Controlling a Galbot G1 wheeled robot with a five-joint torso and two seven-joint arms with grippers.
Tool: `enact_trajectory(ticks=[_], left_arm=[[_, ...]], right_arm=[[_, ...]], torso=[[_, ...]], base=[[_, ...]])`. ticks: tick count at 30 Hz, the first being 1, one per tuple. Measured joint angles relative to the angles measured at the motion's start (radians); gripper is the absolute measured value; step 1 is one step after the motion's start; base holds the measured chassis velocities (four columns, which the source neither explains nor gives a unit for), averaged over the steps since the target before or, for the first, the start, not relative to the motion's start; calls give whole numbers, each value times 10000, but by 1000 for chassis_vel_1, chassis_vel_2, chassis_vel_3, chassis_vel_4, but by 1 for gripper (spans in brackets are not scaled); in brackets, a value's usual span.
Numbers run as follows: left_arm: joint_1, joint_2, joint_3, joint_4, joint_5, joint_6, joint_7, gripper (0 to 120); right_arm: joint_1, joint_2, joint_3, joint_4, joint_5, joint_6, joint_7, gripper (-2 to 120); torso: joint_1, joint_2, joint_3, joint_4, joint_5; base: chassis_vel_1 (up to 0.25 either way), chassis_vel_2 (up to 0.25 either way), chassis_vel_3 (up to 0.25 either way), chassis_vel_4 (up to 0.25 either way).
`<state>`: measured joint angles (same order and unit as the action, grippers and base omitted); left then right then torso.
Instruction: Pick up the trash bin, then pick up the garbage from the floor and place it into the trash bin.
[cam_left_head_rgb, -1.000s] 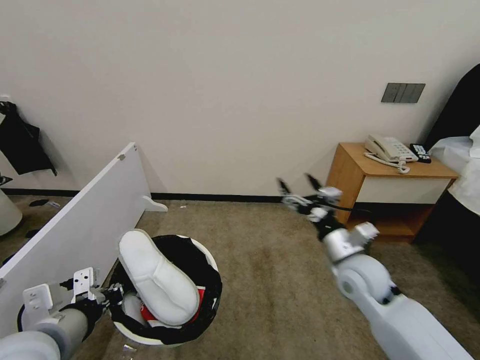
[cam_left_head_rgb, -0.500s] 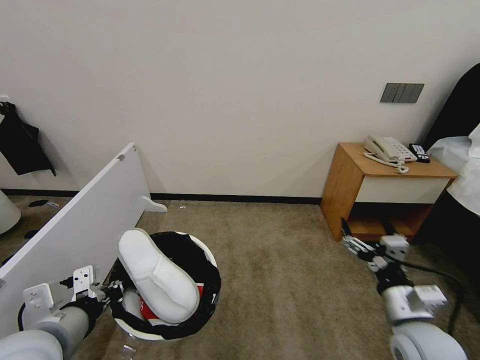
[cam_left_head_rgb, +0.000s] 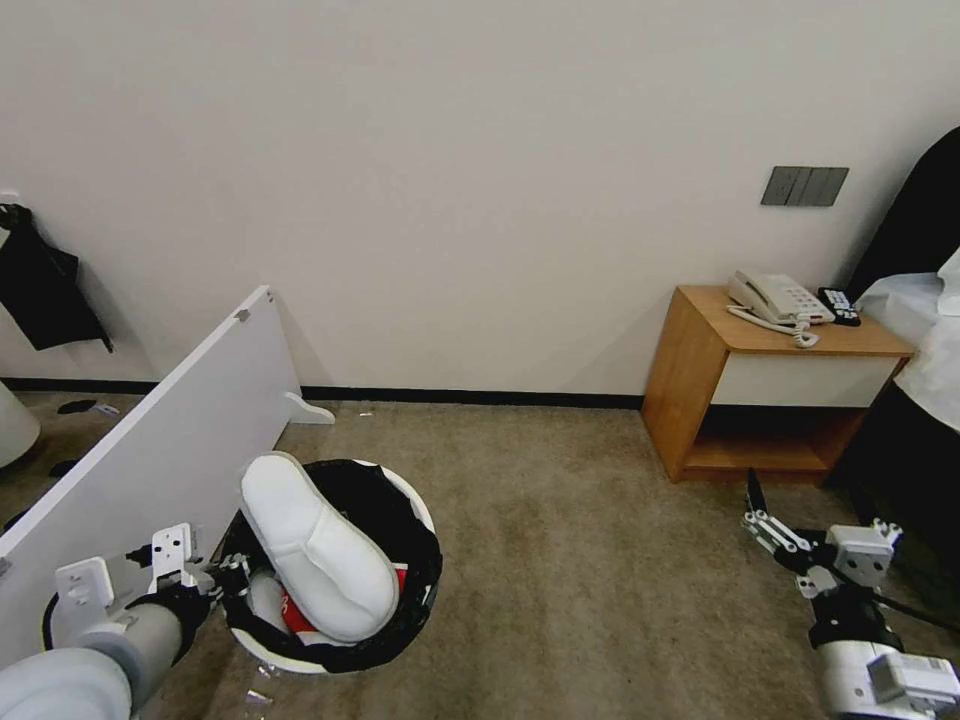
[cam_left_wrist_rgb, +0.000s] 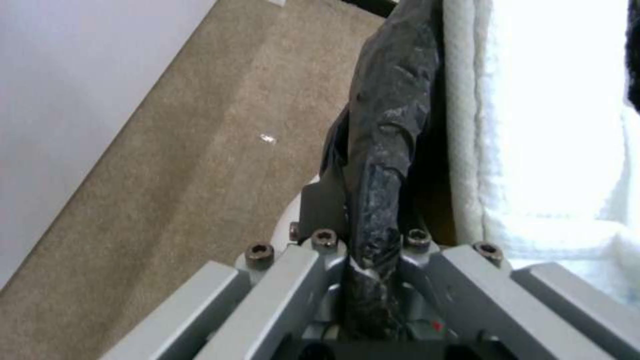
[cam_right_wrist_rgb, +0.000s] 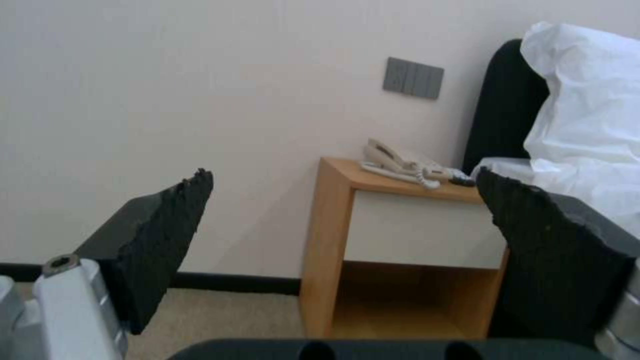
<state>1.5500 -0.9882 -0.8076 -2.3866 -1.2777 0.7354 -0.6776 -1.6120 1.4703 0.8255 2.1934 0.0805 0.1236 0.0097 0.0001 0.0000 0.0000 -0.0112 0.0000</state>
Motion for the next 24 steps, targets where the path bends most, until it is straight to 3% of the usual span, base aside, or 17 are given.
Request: enact_trajectory(ticks=[12,24], left_arm=[[196,-104,62,-130,349,0,160,1],[352,-174,76,-226,550,0,230,1]], right_arm=[[124,-72,-148,-84,40,421,-795,100],[680,-207,-610,-599,-28,278,-789,100]], torso=[[0,0,0,0,0],[0,0,0,1,0]], base=[[0,0,0,0],[0,0,0,0]])
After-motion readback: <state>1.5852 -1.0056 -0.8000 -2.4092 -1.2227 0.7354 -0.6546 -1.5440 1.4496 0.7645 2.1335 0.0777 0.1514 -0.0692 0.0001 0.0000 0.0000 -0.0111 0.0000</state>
